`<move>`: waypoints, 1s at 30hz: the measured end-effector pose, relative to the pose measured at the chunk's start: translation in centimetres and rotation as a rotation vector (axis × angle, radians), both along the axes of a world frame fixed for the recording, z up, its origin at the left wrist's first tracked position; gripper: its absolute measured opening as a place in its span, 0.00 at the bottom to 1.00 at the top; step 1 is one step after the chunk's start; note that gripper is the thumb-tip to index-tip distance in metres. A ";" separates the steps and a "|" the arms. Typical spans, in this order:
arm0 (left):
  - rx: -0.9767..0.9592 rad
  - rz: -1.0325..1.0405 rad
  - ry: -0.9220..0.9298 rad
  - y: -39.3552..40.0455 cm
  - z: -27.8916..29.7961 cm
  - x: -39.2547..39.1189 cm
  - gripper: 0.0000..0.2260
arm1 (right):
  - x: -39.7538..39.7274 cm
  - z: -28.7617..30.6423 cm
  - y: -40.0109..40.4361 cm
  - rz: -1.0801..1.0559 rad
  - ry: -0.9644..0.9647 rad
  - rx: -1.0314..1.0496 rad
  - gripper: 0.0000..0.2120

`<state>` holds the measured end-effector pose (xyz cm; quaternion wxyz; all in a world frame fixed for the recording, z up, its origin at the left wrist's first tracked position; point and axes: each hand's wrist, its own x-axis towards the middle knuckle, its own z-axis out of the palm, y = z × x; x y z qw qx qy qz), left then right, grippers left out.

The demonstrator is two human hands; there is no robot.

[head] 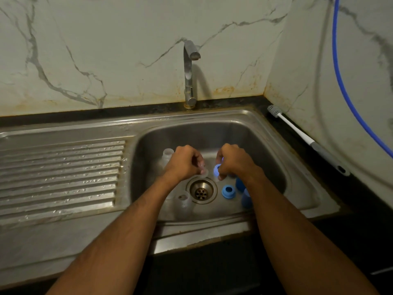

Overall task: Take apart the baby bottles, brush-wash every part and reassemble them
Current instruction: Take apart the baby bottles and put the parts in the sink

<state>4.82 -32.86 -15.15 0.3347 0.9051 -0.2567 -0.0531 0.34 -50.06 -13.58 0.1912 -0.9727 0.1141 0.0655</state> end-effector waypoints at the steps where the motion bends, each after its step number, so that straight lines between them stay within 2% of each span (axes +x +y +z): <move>1: 0.040 -0.018 -0.004 -0.5 -0.1 -0.2 0.07 | 0.0 -0.1 0.0 0.023 0.038 -0.058 0.24; 3: 0.114 -0.072 -0.001 -1.5 -0.5 -0.9 0.07 | -0.4 -0.5 -0.1 0.074 0.140 -0.165 0.26; 6: 0.210 -0.154 0.051 -2.9 -1.6 -2.5 0.07 | -1.0 -1.3 -0.2 0.136 0.250 -0.211 0.25; 16: 0.476 -0.258 0.131 -4.5 -4.9 -4.2 0.14 | -2.3 -3.8 0.6 0.246 0.314 -0.241 0.14; 19: 0.582 -0.286 0.122 -4.9 -5.4 -4.4 0.14 | -2.7 -3.6 0.8 0.257 0.365 -0.263 0.18; 23: 0.683 -0.337 0.126 -5.5 -6.0 -4.7 0.12 | -3.0 -3.9 0.7 0.198 0.313 -0.247 0.18; 25: 0.702 -0.340 0.171 -5.4 -6.3 -4.8 0.15 | -3.2 -3.8 0.7 0.226 0.328 -0.270 0.18; 30: 0.727 -0.351 0.204 -5.3 -6.2 -4.6 0.19 | -2.6 -3.6 1.1 0.491 0.360 -0.367 0.20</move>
